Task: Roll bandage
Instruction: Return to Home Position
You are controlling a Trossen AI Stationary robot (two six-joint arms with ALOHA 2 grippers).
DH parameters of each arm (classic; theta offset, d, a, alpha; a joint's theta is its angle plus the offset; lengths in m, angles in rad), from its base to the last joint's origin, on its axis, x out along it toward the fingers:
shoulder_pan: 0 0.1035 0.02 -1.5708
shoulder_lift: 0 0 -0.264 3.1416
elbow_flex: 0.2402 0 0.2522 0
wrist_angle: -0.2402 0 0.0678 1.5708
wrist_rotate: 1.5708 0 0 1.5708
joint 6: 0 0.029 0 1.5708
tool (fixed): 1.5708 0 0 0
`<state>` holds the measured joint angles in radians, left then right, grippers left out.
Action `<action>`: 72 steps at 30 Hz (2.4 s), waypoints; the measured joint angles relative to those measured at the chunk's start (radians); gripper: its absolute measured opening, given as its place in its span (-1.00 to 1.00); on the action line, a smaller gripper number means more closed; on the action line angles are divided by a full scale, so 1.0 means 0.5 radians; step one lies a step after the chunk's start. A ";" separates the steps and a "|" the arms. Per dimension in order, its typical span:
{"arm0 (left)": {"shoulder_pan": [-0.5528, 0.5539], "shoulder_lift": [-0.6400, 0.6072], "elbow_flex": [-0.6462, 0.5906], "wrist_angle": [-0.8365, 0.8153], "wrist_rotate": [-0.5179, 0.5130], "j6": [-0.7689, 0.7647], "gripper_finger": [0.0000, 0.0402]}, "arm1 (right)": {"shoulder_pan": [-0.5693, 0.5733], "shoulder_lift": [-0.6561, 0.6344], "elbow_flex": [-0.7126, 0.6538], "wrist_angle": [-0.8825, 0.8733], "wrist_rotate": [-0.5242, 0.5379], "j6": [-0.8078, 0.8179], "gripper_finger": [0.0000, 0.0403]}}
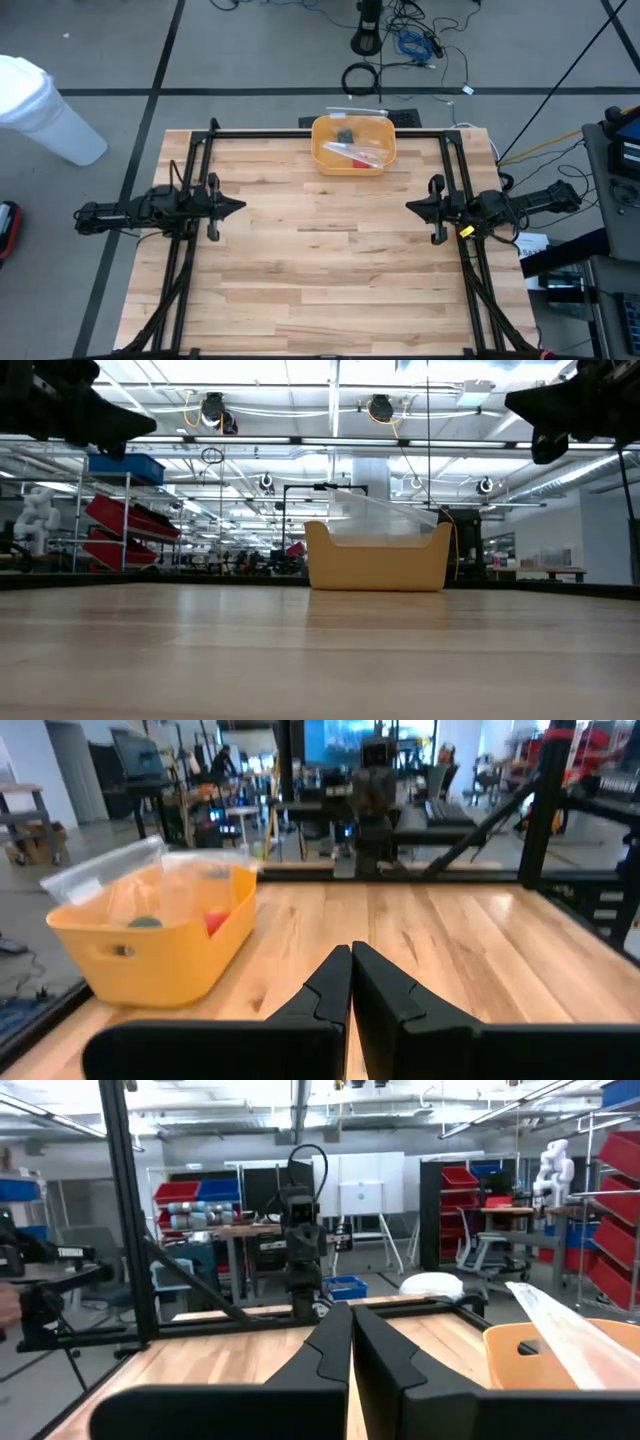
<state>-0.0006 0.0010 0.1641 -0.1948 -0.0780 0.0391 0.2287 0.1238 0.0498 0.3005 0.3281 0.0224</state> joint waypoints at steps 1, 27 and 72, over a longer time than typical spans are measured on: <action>0.000 -0.001 -0.008 0.036 0.000 0.000 -0.92 | 0.000 -0.001 -0.003 -0.001 -0.008 0.001 -1.00; 0.001 -0.001 -0.269 0.342 -0.033 -0.030 -0.92 | -0.002 0.009 -0.071 -0.216 0.060 0.048 -1.00; 0.053 0.017 -0.313 0.436 -0.010 0.041 -0.92 | -0.002 0.010 -0.071 -0.357 0.074 -0.015 -1.00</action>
<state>0.0257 0.0093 0.0078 0.0231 -0.0831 0.0597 0.2279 0.1287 0.0143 0.1219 0.3649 0.0147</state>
